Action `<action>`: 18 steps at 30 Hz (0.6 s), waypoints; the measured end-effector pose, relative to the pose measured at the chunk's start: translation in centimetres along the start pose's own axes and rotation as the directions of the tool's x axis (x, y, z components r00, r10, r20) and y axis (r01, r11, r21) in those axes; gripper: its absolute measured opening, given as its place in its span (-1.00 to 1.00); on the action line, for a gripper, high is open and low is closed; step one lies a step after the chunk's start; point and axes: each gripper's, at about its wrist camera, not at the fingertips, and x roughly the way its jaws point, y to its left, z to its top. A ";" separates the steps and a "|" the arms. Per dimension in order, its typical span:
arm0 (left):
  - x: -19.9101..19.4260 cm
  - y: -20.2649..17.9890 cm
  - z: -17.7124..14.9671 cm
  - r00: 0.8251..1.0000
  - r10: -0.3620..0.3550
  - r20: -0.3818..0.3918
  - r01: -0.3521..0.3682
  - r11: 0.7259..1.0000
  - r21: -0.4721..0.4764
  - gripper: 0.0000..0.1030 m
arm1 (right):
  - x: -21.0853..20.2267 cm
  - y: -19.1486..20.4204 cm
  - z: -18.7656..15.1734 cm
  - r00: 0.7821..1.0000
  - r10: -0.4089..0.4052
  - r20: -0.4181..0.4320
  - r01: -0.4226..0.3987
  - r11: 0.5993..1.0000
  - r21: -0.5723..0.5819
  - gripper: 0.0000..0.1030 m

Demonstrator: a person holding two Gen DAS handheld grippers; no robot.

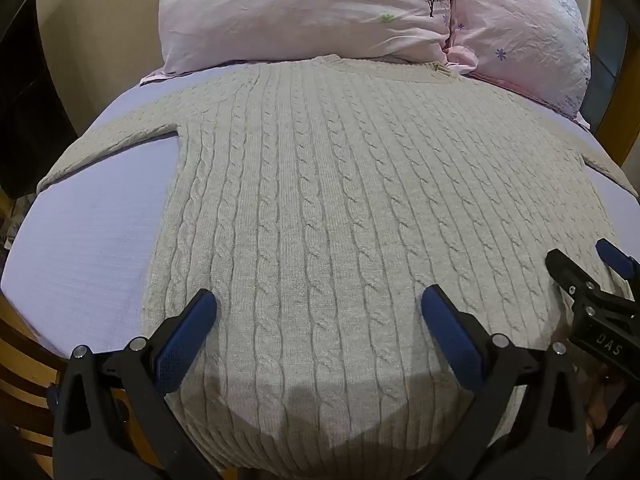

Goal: Fold small clothes

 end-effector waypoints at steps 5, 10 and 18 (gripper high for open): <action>0.0 0.0 0.0 1.000 0.000 -0.002 0.000 1.000 0.000 0.97 | 0.0 0.0 0.0 1.000 -0.002 0.001 0.002 1.000 -0.002 0.96; 0.0 0.0 0.0 1.000 0.000 -0.001 0.000 1.000 0.000 0.97 | 0.0 0.0 0.0 1.000 -0.003 0.001 0.003 1.000 -0.003 0.96; 0.0 0.0 0.1 1.000 0.000 -0.001 0.000 1.000 -0.001 0.97 | 0.0 -0.1 -0.1 1.000 -0.003 0.003 0.003 1.000 -0.003 0.96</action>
